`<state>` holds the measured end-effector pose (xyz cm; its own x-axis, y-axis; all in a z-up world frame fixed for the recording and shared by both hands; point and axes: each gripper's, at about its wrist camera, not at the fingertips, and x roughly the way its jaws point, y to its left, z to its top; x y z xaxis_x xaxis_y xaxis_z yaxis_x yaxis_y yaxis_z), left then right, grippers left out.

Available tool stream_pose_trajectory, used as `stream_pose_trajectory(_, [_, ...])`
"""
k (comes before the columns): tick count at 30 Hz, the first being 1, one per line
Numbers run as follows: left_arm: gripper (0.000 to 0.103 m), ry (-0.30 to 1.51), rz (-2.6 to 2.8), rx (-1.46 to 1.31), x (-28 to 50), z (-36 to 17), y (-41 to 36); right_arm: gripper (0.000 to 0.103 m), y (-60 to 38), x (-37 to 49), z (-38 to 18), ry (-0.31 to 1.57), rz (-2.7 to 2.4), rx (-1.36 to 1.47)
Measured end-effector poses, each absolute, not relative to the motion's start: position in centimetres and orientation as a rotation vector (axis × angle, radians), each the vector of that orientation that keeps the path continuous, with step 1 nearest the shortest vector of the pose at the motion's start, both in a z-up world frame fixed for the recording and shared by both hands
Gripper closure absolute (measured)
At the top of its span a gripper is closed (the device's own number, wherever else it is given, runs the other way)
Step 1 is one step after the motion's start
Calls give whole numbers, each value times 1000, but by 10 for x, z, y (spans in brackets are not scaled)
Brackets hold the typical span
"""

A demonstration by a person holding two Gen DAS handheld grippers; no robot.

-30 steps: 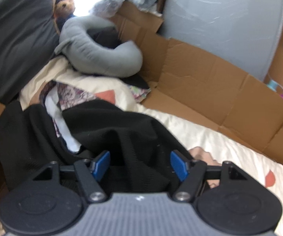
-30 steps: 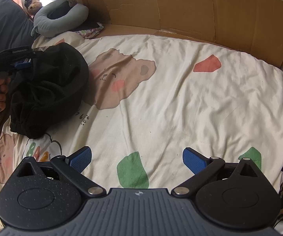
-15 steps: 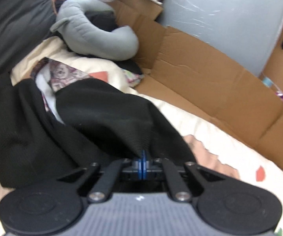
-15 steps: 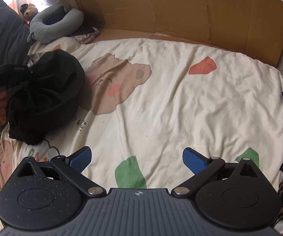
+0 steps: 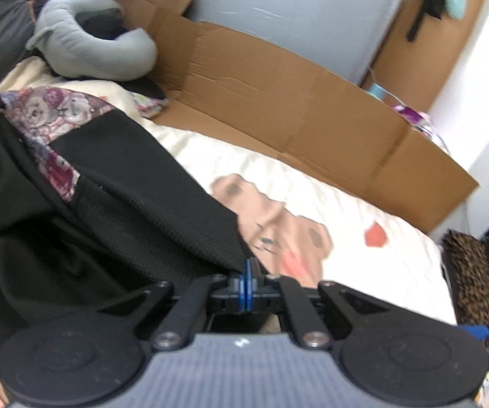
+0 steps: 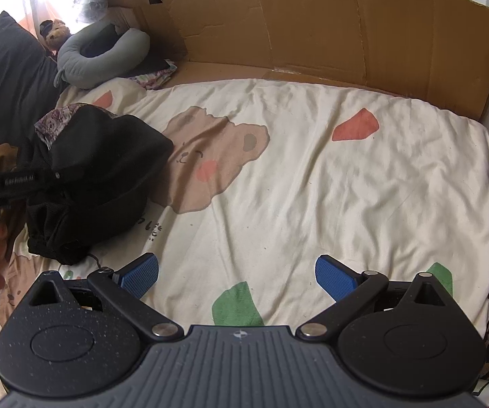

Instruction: Fold clothes

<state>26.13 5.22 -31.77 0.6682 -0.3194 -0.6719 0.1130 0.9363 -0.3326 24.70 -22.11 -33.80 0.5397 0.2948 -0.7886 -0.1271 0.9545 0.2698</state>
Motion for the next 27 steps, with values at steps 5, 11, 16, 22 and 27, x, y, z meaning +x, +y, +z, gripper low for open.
stream_pose_trajectory(5, [101,834,-314,-279,244,-322,31,2,-220,248,-335,968,266,209])
stream_pose_trajectory(11, [101,900,-380,-299,220,-338,9,8,-214,247,-336,985,311,232])
stream_pose_trajectory(16, [101,961,-454,-292,200,-353,-11,16,-206,245,-342,1021,357,253])
stream_pose_trajectory(22, [80,1018,-474,-243,185,-357,-21,18,-201,241,-347,1041,378,242])
stream_pose_trajectory(27, [61,972,-457,-243,176,-338,-3,18,-204,241,-349,1044,369,247])
